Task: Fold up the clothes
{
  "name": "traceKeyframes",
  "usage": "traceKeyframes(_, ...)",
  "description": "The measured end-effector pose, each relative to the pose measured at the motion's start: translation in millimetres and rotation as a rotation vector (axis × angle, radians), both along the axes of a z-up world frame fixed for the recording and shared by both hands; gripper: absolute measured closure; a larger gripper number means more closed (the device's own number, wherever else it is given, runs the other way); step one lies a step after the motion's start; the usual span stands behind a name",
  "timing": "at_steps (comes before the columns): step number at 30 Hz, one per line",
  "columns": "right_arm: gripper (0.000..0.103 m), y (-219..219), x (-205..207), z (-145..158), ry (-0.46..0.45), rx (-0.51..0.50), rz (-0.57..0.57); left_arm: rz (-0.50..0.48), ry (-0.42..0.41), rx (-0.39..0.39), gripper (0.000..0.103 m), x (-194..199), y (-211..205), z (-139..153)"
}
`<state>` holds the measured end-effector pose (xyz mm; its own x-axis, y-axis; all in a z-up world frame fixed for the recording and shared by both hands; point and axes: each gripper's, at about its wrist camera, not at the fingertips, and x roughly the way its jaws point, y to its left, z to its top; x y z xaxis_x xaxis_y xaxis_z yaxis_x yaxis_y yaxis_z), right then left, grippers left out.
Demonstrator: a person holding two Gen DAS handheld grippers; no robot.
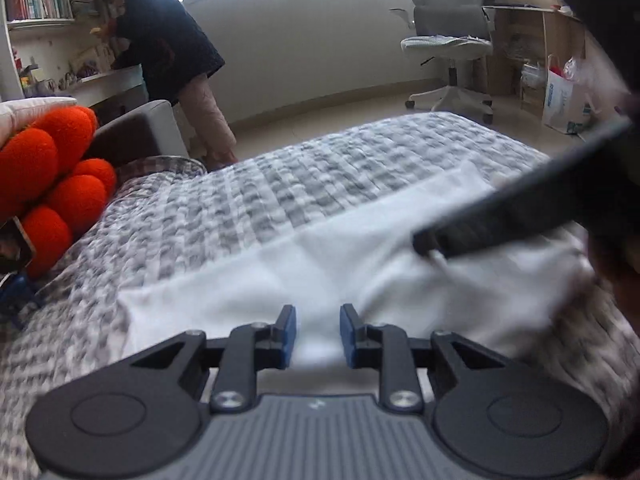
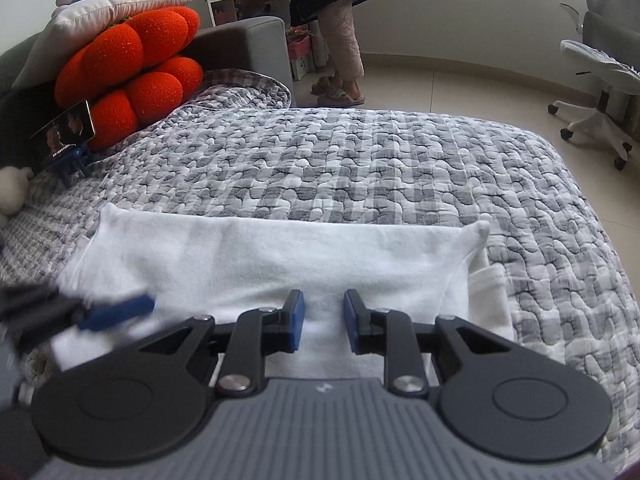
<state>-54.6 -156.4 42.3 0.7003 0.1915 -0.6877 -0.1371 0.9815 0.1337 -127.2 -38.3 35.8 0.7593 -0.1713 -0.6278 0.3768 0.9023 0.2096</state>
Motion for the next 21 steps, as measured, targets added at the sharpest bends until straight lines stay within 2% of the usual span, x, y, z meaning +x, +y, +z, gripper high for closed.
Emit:
traceKeyframes(4, 0.077, -1, -1, 0, 0.001, 0.0, -0.001, -0.002, -0.03, 0.043, 0.079, -21, -8, -8)
traceKeyframes(10, 0.076, -4, -4, 0, 0.0, 0.004, -0.004, 0.03, -0.037, 0.035, 0.079, -29, -8, -12)
traceKeyframes(18, 0.073, -22, -25, 10, -0.039, 0.016, -0.066, 0.088, 0.003, -0.055, 0.078, -18, 4, -6)
traceKeyframes(21, 0.073, -35, -37, 18, -0.079, 0.029, -0.095, 0.091, -0.002, -0.044, 0.078, -21, 3, -9)
